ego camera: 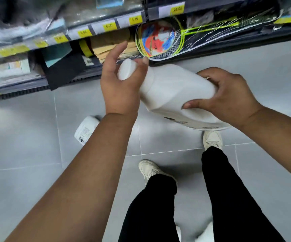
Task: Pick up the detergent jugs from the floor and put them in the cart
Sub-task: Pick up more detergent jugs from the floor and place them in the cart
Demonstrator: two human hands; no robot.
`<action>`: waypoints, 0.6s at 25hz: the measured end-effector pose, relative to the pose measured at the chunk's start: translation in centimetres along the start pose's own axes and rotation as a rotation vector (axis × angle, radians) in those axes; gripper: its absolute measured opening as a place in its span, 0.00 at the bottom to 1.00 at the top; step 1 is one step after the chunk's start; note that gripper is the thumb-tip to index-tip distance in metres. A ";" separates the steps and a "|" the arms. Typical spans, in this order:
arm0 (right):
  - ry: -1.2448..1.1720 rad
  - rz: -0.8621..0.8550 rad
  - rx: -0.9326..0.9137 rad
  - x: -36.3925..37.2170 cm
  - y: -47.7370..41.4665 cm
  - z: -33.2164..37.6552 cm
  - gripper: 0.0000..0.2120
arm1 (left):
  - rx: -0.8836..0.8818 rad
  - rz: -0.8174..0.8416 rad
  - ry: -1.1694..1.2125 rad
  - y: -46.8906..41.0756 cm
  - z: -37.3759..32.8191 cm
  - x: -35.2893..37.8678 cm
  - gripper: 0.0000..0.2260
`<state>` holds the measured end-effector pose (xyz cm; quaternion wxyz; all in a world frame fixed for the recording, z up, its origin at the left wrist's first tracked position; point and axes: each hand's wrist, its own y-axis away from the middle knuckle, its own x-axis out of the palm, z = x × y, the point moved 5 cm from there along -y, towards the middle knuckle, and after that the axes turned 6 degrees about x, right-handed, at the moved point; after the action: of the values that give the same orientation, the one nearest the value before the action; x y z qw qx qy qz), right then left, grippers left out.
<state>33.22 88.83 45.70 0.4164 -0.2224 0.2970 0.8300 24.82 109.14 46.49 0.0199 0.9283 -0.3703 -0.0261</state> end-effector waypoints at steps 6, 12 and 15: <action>-0.102 -0.230 -0.010 -18.5 10.8 6.8 0.36 | 0.059 0.179 0.048 4.4 -18.4 9.2 0.12; -0.191 -0.383 0.076 -32.4 20.5 4.3 0.31 | 0.130 0.419 0.034 11.7 -29.6 22.2 0.07; -0.220 -0.468 0.139 -39.4 24.9 1.1 0.30 | 0.153 0.510 0.009 16.2 -32.4 29.6 0.07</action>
<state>34.43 55.67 78.40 0.6412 -0.1643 0.2465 0.7079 37.16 77.56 78.72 -0.0430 0.8040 -0.5930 0.0120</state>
